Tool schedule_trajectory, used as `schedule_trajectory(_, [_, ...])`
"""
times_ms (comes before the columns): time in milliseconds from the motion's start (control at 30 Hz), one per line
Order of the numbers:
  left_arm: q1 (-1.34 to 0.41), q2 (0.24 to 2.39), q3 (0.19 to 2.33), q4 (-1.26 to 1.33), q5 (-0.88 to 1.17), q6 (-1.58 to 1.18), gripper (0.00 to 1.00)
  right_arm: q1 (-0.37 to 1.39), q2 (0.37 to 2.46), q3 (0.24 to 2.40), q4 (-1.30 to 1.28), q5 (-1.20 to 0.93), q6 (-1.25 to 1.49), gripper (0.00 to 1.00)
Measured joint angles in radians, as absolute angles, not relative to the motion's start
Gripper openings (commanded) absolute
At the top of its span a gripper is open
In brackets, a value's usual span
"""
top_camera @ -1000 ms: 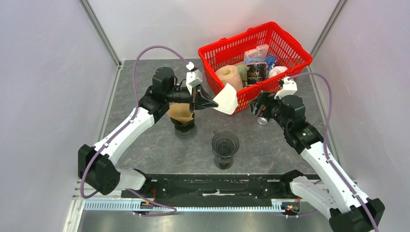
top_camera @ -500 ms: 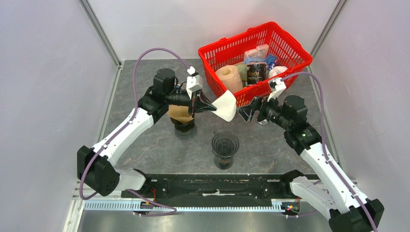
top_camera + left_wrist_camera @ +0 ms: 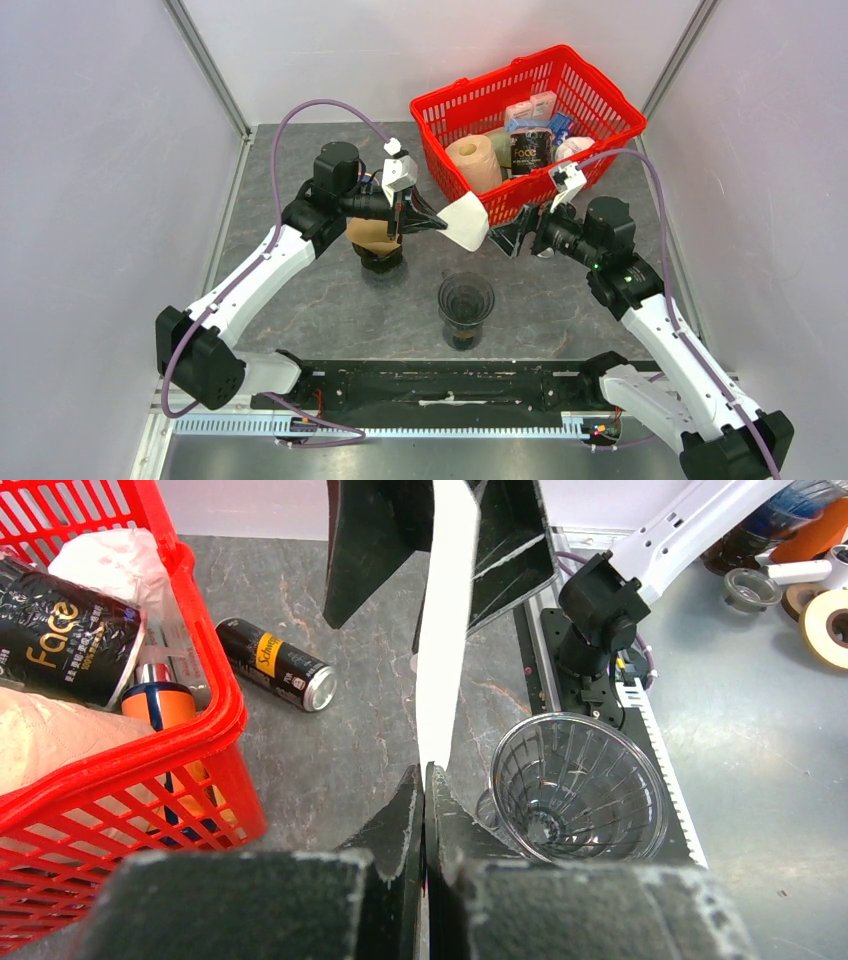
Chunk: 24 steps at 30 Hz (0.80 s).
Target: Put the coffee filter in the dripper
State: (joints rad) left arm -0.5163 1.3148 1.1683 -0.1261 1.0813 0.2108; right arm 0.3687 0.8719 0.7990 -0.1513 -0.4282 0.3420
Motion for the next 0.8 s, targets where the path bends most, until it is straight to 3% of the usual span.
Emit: schedule_trajectory(800, [-0.516, 1.316, 1.168, -0.072, 1.088, 0.173, 0.02, 0.369, 0.826, 0.799, -0.113, -0.548, 0.322, 0.97])
